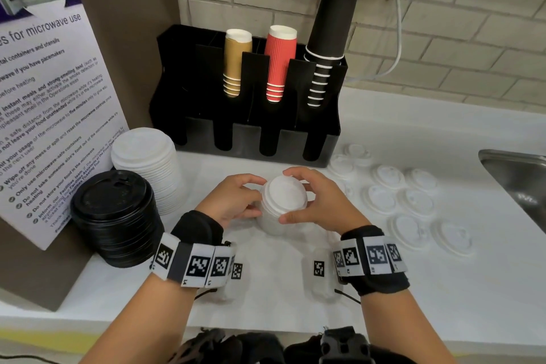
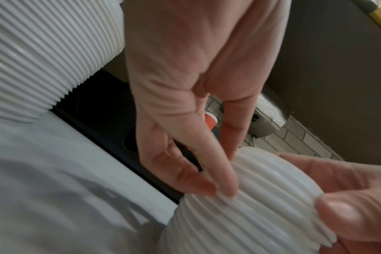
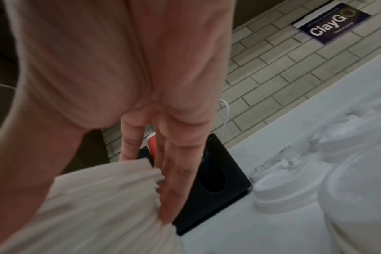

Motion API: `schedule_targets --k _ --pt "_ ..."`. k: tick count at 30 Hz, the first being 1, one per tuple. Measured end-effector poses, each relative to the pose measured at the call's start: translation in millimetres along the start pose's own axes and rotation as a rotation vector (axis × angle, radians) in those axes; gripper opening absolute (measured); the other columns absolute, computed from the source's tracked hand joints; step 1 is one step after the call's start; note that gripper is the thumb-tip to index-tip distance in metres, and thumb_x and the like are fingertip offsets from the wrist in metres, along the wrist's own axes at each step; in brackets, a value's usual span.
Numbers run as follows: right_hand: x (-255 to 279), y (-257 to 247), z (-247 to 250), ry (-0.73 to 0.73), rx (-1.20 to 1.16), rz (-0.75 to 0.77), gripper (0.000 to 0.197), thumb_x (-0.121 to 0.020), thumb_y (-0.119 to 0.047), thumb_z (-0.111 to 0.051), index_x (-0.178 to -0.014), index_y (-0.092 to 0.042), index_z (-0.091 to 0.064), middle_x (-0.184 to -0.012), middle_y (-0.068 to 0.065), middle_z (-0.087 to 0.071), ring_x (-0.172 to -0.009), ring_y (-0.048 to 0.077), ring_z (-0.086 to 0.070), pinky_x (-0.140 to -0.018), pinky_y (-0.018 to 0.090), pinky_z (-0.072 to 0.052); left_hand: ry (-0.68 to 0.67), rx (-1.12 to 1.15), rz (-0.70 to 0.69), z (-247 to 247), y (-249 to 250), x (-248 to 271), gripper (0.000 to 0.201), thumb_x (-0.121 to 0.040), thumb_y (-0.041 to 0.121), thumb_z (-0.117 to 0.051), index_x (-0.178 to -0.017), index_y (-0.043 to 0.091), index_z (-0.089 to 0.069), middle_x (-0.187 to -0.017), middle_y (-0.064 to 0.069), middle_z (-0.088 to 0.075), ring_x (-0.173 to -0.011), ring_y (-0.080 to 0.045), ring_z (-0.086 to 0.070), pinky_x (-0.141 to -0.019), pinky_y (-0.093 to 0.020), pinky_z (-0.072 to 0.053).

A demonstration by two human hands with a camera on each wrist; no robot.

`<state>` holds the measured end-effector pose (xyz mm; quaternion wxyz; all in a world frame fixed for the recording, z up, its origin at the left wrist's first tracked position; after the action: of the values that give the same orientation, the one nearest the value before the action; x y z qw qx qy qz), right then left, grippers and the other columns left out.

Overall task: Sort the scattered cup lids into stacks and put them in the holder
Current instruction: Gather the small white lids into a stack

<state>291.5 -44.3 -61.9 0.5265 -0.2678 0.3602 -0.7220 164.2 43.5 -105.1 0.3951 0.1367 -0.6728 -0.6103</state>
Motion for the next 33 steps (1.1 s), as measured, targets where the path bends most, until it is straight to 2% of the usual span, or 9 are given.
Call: schedule_targets --k 3,9,13,15,21,24,26,30,33 --pt "-3 -4 -3 -0.013 0.073 0.007 0.079 -0.057 -0.025 -0.092 -0.124 -0.033 -0.050 -0.122 -0.006 -0.053 -0.113 0.016 -0.051 -0.092 0.037 -0.050 -0.013 -0.003 0.004 -1 0 -1 0.032 -0.095 -0.003 -0.055 -0.123 0.011 -0.063 -0.111 -0.017 -0.066 -0.102 -0.030 -0.067 -0.083 -0.030 -0.059" --pt "-4 -7 -6 -0.075 0.112 0.003 0.077 -0.064 -0.025 -0.088 -0.131 -0.032 -0.052 -0.132 -0.011 -0.053 -0.116 0.012 -0.050 -0.098 0.036 -0.048 -0.028 -0.015 -0.018 -1 1 -1 0.041 -0.093 -0.008 -0.055 -0.124 0.018 -0.061 -0.084 -0.011 -0.062 -0.089 -0.023 -0.067 -0.080 -0.029 -0.060" --pt "-8 -12 -11 -0.128 0.190 0.017 0.072 -0.067 -0.030 -0.086 -0.133 -0.031 -0.055 -0.133 -0.007 -0.055 -0.120 0.012 -0.049 -0.106 0.034 -0.041 -0.038 0.025 0.005 -2 2 0 0.030 -0.097 0.000 -0.051 -0.119 0.016 -0.065 -0.102 -0.009 -0.069 -0.089 -0.021 -0.068 -0.071 -0.024 -0.060" --pt "-10 -12 -13 -0.147 0.233 0.010 0.072 -0.068 -0.032 -0.085 -0.133 -0.032 -0.055 -0.130 -0.002 -0.057 -0.120 0.016 -0.050 -0.105 0.034 -0.041 -0.040 0.044 0.010 -4 2 1 0.025 -0.097 0.006 -0.056 -0.119 0.014 -0.065 -0.103 -0.009 -0.069 -0.089 -0.019 -0.068 -0.072 -0.025 -0.060" --pt "-7 -12 -21 -0.168 0.320 0.033 0.076 -0.065 -0.029 -0.087 -0.131 -0.034 -0.051 -0.127 -0.003 -0.055 -0.115 0.014 -0.049 -0.098 0.026 -0.039 -0.055 -0.039 -0.010 -6 2 2 0.041 -0.092 -0.002 -0.060 -0.123 0.025 -0.062 -0.088 -0.009 -0.061 -0.092 -0.024 -0.068 -0.085 -0.033 -0.059" --pt "-3 -1 19 -0.062 0.141 -0.075 0.056 -0.076 -0.038 -0.078 -0.126 -0.034 -0.053 -0.121 -0.005 -0.057 -0.113 0.013 -0.052 -0.090 0.023 -0.040 -0.066 -0.064 -0.014 -8 3 2 0.040 -0.091 -0.004 -0.060 -0.120 0.024 -0.063 -0.089 -0.010 -0.062 -0.090 -0.025 -0.068 -0.083 -0.033 -0.059" --pt "3 16 56 0.006 0.257 -0.191 0.042 -0.083 -0.044 -0.070 -0.118 -0.026 -0.057 -0.114 -0.003 -0.059 -0.105 0.015 -0.056 -0.086 0.021 -0.039 -0.069 -0.081 -0.012 -9 3 1 0.040 -0.091 -0.004 -0.059 -0.118 0.026 -0.063 -0.090 -0.010 -0.063 -0.090 -0.027 -0.068 -0.082 -0.032 -0.060" --pt "32 67 66 -0.286 0.672 -0.536 0.062 -0.067 -0.051 -0.080 -0.118 -0.029 -0.051 -0.103 -0.009 -0.050 -0.094 0.014 -0.052 -0.076 0.027 -0.040 -0.072 -0.072 -0.008 -10 4 -1 0.040 -0.092 -0.001 -0.060 -0.118 0.028 -0.063 -0.092 -0.012 -0.063 -0.090 -0.028 -0.069 -0.077 -0.031 -0.060" --pt "42 78 47 -0.392 0.713 -0.575 0.077 -0.057 -0.046 -0.087 -0.120 -0.035 -0.043 -0.092 -0.014 -0.043 -0.078 0.007 -0.049 -0.060 0.025 -0.038 -0.082 -0.065 -0.017 -11 6 -1 0.039 -0.092 0.000 -0.061 -0.118 0.028 -0.063 -0.092 -0.012 -0.063 -0.085 -0.025 -0.068 -0.073 -0.029 -0.060"
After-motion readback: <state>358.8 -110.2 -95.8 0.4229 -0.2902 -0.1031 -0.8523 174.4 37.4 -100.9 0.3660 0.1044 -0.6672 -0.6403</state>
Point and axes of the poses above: each hand's wrist, its own x-axis away from the middle knuckle, its own z-axis out of the back of the hand, y = z × x, the point moved 10 cm from there along -x, towards the middle knuckle
